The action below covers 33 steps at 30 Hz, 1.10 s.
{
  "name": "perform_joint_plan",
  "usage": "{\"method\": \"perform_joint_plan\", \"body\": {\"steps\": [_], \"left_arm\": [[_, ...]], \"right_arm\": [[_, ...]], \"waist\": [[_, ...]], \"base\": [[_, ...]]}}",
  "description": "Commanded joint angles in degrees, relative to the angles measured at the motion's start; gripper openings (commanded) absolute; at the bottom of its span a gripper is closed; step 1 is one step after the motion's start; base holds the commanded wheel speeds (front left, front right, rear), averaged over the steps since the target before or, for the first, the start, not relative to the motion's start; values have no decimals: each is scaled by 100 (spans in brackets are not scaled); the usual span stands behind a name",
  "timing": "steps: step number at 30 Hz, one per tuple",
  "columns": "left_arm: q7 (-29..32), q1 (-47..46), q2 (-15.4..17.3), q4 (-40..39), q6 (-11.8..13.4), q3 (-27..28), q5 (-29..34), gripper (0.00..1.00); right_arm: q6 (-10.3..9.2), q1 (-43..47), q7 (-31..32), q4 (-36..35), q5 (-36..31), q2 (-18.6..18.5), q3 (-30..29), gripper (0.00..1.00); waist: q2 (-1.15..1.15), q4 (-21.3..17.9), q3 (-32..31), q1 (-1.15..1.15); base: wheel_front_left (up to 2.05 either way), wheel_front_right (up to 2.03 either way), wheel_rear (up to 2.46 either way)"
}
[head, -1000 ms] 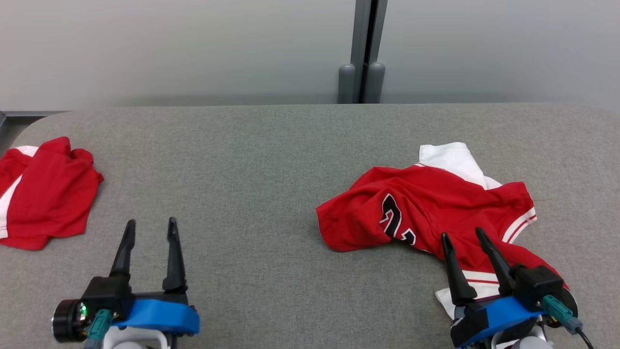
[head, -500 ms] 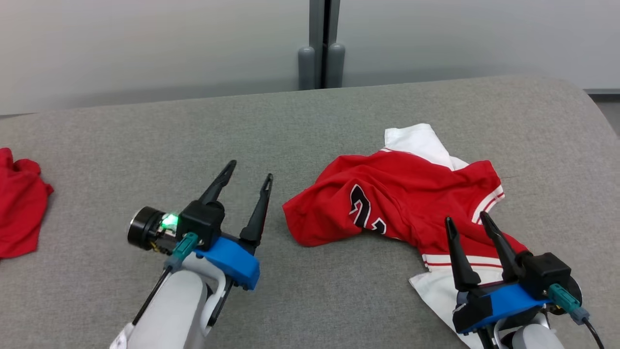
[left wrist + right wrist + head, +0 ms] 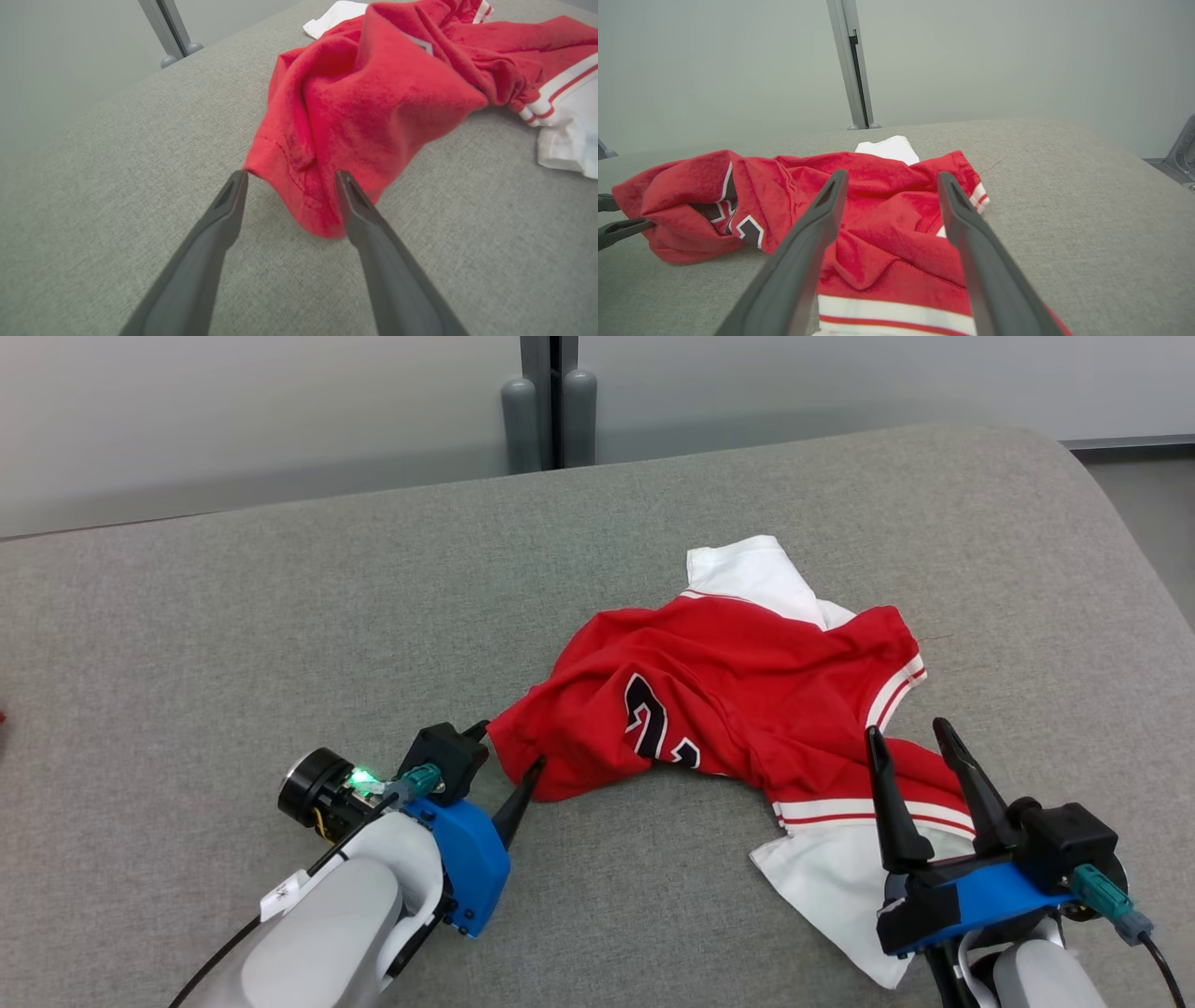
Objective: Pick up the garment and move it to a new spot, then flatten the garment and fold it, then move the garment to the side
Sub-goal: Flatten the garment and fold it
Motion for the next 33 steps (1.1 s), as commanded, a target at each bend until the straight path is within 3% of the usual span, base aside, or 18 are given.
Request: {"method": "perform_joint_plan", "body": {"steps": [1,2,9,19,26,33], "left_arm": [[-75,-140,35,53,-2,-27,-41,38],[-127,-173,51,85,-2,-45,-64,0],[-655,-375,94,426,77,82,-65,0],[-1517,-528,443,444,570,440,87,0],[-1685,308,552,-163,841,523,29,0],[-1718,1418,444,-393,1052,675,-217,0]], "right_arm": [[1,-98,-30,-28,39,-10,-9,100],[1,-84,-30,-37,41,-10,-5,100],[1,43,-30,-33,21,-10,-59,100],[1,188,-30,-77,-38,-9,-100,100],[1,330,-27,-57,1,-11,-107,100],[1,374,-27,-35,-22,-11,-120,100]], "waist": [[0,-22,4,-1],[0,-34,4,-1],[0,13,-117,-1],[0,396,-432,-1],[0,771,-546,-1],[0,1055,-560,-1]], "base": [[0,0,0],[0,0,0],[0,0,0],[0,0,0],[0,0,0],[0,0,0]]}}
